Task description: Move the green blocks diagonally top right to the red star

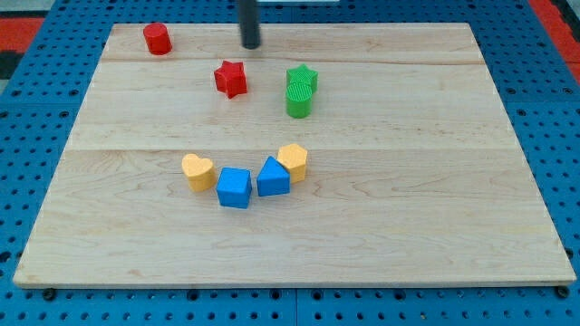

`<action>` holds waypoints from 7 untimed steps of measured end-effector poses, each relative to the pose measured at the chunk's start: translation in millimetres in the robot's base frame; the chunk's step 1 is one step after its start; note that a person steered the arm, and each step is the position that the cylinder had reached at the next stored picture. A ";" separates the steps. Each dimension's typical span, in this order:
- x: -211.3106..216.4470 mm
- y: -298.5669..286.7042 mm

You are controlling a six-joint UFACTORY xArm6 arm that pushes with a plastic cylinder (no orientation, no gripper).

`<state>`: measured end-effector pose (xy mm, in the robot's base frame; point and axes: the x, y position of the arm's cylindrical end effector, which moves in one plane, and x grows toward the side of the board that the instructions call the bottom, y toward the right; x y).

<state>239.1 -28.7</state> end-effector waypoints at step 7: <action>104.1 35.5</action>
<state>343.2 6.8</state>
